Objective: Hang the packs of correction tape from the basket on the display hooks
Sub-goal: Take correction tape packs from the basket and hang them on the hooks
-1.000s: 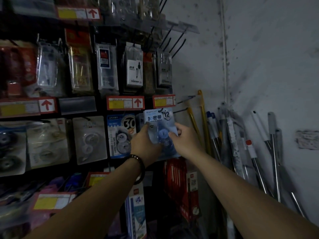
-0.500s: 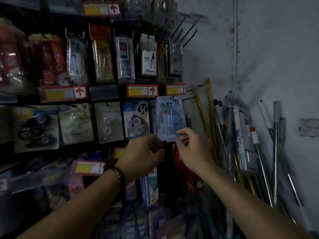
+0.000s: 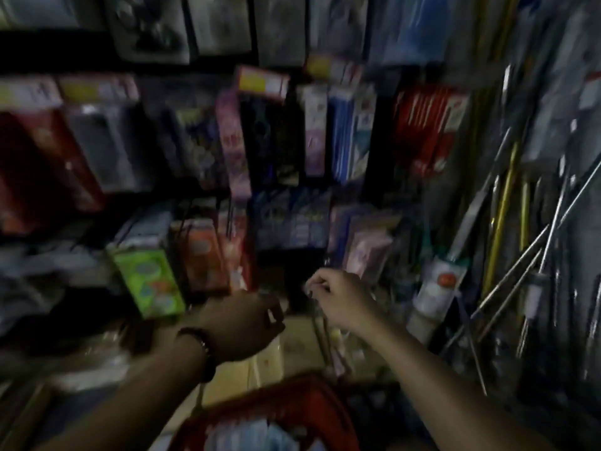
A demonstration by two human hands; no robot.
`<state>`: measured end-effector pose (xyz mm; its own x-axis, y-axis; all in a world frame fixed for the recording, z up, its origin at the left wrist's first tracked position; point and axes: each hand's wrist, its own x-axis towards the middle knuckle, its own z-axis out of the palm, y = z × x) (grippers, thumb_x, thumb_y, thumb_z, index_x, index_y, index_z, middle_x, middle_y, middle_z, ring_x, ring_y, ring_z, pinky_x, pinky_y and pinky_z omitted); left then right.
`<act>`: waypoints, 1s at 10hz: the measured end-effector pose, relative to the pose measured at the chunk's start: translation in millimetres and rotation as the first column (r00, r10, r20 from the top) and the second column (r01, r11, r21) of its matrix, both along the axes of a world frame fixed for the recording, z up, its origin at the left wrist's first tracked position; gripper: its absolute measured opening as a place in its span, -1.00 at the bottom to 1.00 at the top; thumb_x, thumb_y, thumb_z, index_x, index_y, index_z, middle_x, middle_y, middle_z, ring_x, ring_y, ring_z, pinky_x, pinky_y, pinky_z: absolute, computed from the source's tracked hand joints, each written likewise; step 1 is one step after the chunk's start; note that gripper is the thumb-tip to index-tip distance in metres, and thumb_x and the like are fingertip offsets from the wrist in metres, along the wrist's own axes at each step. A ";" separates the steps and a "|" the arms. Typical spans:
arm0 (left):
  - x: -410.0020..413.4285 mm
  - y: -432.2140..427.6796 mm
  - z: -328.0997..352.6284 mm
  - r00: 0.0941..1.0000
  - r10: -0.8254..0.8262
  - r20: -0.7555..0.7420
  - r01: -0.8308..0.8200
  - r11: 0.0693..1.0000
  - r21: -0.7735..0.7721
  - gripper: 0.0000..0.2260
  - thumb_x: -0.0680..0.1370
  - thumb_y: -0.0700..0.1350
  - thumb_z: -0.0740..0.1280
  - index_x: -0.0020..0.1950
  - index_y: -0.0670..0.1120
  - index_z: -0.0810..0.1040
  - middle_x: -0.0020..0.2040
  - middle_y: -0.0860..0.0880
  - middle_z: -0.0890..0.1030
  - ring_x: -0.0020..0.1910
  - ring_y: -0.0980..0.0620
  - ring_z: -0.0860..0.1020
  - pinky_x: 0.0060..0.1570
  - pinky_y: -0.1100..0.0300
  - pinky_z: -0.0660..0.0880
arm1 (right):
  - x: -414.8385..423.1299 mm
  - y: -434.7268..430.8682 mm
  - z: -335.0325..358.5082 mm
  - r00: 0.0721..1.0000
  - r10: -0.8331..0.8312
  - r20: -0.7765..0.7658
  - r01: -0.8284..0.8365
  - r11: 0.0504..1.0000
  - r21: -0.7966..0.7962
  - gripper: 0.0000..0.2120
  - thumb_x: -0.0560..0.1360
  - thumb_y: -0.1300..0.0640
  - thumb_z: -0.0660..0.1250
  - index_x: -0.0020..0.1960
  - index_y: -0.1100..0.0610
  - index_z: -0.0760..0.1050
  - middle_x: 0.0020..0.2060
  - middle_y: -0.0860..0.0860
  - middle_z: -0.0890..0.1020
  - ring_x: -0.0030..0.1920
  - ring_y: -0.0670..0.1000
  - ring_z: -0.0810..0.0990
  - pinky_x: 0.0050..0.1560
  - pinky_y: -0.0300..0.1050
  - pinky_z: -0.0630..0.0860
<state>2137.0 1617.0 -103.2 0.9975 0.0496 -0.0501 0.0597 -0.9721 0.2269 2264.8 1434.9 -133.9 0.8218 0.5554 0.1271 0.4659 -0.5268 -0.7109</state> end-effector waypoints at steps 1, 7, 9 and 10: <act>-34.3 16.5 -70.4 0.985 0.072 -0.157 -0.082 0.995 -0.062 -0.80 0.60 0.17 0.34 0.13 0.15 0.66 0.02 0.13 0.75 0.03 0.06 0.68 0.09 0.07 0.61 | -33.7 16.3 -83.9 0.988 0.032 -0.150 -0.056 0.985 -0.163 -0.84 0.63 0.16 0.24 -0.03 0.04 0.59 -0.17 0.01 0.66 -0.20 0.01 0.61 -0.14 -0.04 0.56; -111.5 63.9 -344.3 0.832 0.170 -0.528 -0.379 0.869 -0.318 -0.74 0.63 0.16 0.27 0.19 0.08 0.62 0.16 0.02 0.69 0.13 -0.03 0.67 0.14 -0.03 0.64 | -104.6 26.9 -431.1 0.777 -0.343 -0.528 -0.070 0.787 -0.613 -0.62 0.48 0.08 0.49 0.28 0.09 0.58 0.14 0.09 0.68 0.09 0.12 0.67 -0.03 -0.17 0.47; -95.7 65.5 -356.5 0.843 0.112 -0.527 -0.344 0.865 -0.365 -0.78 0.65 0.06 0.32 0.24 0.03 0.63 0.16 0.00 0.72 0.12 -0.04 0.69 0.10 0.00 0.66 | -78.4 27.2 -487.6 0.812 -0.409 -0.416 0.086 0.790 -0.607 -0.51 0.66 0.10 0.21 0.58 0.05 0.28 0.53 0.10 0.36 0.52 0.17 0.38 0.47 -0.04 0.34; -89.6 70.2 -363.1 0.848 0.104 -0.519 -0.340 0.859 -0.383 -0.77 0.65 0.08 0.33 0.24 0.04 0.64 0.16 -0.02 0.73 0.11 -0.02 0.70 0.09 0.01 0.66 | -61.9 26.5 -489.7 0.873 -0.330 -0.361 0.017 0.759 -0.651 -0.58 0.72 0.10 0.11 0.57 0.09 0.33 0.51 0.13 0.40 0.49 0.20 0.41 0.43 -0.03 0.37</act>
<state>2047.4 1687.2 -466.3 0.8088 0.1215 -0.5754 0.4735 -0.7149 0.5145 2202.9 1461.5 -623.6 0.7888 0.2220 -0.5732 0.0502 -0.9527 -0.2999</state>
